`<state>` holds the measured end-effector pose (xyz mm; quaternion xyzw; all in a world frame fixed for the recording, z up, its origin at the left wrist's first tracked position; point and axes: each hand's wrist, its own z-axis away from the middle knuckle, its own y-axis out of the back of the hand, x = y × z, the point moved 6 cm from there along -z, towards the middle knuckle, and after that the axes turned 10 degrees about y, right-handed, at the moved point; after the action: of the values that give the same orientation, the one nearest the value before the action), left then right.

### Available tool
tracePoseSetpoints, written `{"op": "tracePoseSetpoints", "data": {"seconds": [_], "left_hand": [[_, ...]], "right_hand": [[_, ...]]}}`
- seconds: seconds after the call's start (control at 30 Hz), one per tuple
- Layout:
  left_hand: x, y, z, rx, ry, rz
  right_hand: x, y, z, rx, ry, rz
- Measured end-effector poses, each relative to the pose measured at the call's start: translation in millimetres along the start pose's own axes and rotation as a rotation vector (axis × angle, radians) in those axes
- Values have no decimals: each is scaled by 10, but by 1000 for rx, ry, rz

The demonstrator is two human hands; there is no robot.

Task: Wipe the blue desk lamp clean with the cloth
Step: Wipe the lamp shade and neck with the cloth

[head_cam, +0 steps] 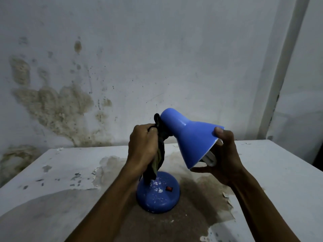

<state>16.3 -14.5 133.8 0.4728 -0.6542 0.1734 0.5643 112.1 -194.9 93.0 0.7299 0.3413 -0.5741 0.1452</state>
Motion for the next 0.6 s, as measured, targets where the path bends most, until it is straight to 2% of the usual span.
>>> {"op": "tracePoseSetpoints", "data": {"seconds": [0.1,0.17,0.3,0.47,0.53,0.6], "left_hand": [[93,27,218,95,-120,-113],[134,54,420,160,-214,-79],[316,63,593,171,-417,-50],[755,-32,545,190,-739,-429],[865,-4,369,173,-686,-472],[916,55,131,154,-522,-476]], "right_hand": [[-34,-27,5,5,12,29],[-57,-41,-14,17,-1,46],[-105,-43,-24,2,-32,158],[-218,2,-41,-2,-40,249],[-243,8,-34,-3,-36,250],[-263,-10,-27,-7,-34,260]]}}
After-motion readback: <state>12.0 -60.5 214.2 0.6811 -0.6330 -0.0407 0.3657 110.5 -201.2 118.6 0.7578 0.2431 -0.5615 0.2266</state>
